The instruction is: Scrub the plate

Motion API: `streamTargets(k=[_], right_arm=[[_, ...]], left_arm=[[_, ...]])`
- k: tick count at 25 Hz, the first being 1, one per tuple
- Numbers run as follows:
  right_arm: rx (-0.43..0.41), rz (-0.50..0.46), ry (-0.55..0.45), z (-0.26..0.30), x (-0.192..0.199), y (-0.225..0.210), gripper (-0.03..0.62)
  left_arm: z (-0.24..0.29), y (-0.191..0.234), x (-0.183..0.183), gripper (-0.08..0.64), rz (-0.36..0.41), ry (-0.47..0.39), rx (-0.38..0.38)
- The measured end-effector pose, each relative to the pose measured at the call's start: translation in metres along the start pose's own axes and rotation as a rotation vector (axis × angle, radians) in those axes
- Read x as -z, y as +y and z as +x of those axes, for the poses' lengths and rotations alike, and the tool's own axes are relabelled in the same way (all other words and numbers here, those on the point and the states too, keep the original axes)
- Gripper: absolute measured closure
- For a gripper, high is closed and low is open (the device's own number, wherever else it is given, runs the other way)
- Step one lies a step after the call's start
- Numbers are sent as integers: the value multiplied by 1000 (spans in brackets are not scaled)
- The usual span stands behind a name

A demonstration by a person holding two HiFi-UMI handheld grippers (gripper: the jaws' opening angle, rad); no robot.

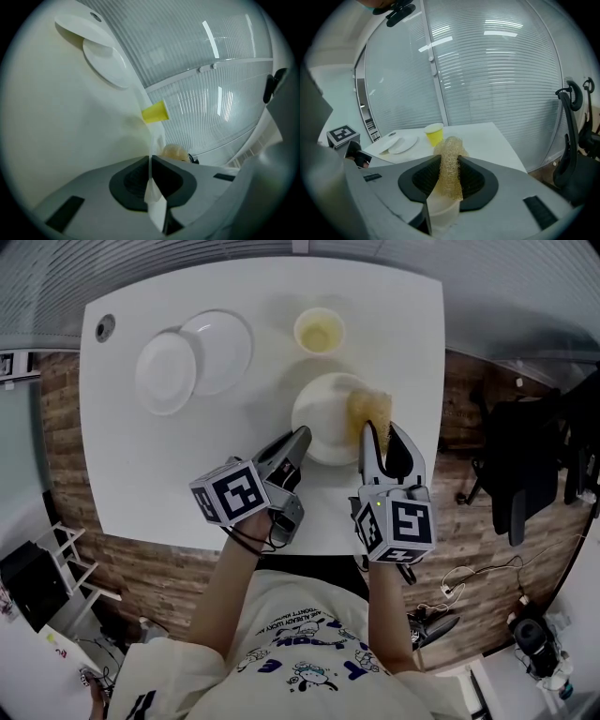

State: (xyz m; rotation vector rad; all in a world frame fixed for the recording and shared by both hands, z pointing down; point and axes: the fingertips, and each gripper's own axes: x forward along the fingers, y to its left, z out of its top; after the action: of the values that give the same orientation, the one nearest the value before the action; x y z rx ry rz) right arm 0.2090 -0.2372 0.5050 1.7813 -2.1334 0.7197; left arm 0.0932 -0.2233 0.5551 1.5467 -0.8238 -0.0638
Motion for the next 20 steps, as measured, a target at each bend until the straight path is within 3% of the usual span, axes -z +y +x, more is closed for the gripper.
streamTargets(k=[10,20], right_arm=[[-3,-34,-75,-23,-33,7,497],[31,-76,-90,-55,-38,19,497]], left_arm=[[-21,-24,2,528,-6,-25,50],[-50,-43,16,528,67,-11,70]])
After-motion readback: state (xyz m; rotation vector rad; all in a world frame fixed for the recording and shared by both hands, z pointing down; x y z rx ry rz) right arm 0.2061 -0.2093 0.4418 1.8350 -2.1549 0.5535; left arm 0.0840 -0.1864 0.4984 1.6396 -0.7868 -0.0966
